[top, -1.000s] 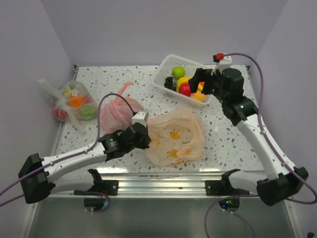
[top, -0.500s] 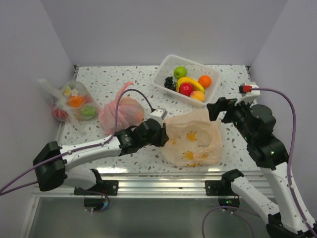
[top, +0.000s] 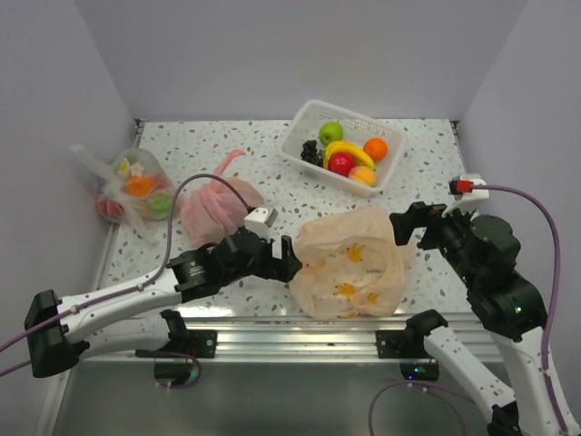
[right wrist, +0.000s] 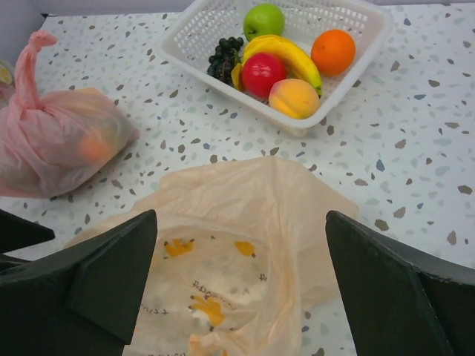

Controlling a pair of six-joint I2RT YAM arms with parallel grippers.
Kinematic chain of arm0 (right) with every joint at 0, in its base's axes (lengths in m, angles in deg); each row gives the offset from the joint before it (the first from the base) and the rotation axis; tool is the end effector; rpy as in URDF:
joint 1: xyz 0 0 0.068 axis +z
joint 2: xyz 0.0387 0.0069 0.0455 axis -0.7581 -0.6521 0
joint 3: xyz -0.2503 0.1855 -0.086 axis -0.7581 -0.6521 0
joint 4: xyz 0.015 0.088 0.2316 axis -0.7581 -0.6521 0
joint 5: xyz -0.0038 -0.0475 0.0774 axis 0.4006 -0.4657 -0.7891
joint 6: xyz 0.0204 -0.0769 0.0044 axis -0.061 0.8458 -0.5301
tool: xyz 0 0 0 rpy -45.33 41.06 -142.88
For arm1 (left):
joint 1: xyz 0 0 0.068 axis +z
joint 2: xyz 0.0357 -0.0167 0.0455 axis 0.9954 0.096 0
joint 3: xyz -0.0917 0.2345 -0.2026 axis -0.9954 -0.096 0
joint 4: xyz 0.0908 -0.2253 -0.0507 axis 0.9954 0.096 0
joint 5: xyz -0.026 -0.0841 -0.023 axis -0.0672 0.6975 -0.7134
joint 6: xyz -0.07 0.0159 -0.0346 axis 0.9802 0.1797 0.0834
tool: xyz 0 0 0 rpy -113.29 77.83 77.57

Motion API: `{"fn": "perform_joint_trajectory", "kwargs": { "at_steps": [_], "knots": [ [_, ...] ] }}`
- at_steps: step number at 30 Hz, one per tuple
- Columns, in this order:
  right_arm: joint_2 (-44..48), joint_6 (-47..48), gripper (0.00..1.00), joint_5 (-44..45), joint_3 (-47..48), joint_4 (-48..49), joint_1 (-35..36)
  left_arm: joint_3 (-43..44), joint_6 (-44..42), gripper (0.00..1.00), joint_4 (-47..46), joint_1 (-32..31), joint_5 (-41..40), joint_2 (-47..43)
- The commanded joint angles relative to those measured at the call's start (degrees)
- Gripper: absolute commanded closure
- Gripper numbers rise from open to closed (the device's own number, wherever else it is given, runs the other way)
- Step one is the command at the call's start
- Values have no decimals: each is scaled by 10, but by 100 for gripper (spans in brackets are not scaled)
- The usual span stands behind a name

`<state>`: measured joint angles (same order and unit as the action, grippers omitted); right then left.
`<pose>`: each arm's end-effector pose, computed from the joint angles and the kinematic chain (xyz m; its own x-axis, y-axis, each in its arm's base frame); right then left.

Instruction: Untie the knot of the plastic bag and take out the fruit

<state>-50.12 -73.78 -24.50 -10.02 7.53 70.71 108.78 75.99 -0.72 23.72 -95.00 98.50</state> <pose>0.0671 0.0187 0.4201 -0.2917 0.1274 -0.9480 -0.2108 0.9582 0.1937 0.1156 -0.1778 0.2968 -0.7220 -0.0743 -0.6879 0.3810 0.7872 -0.4850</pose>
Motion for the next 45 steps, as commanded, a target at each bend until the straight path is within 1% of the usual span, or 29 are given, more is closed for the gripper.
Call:
{"fn": "perform_joint_trajectory", "kwargs": {
  "at_steps": [1,2,3,4,5,7,8,9,11,16,17,21,24,29,32,45],
  "knots": [
    [28,-5,1,66,32,-31,-1,68,15,0,87,0,-57,-35],
    [38,-3,1,95,37,-41,-1,82,16,0,128,0,-70,-44],
    [44,-3,1,113,43,-45,-1,94,16,0,147,0,-96,-47],
    [49,0,1,123,54,-50,-1,118,16,0,165,0,-108,-51],
    [61,3,1,131,57,-56,-1,129,15,0,199,0,-121,-61],
    [76,12,1,152,59,-58,-1,148,20,0,228,0,-164,-78],
    [95,17,1,158,58,-60,-1,151,24,0,255,0,-179,-98],
    [105,19,1,164,55,-61,-1,152,36,0,270,0,-210,-110],
    [124,22,1,171,44,-67,-1,152,49,0,310,0,-238,-151],
    [184,30,1,181,15,-69,-1,138,62,0,359,0,-303,-244],
    [193,30,1,184,8,-65,-1,134,63,0,370,0,-312,-278],
    [233,32,1,185,-27,-50,-1,112,67,0,392,0,-349,-356],
    [265,31,1,198,-44,-33,-1,98,64,0,393,0,-354,-403],
    [310,27,1,197,-82,-3,-1,68,56,0,364,0,-358,-466],
    [319,26,1,199,-95,0,-1,54,52,0,351,0,-360,-488],
    [325,4,1,198,-121,15,-1,43,81,0,372,0,-380,-511]
  ]
}}
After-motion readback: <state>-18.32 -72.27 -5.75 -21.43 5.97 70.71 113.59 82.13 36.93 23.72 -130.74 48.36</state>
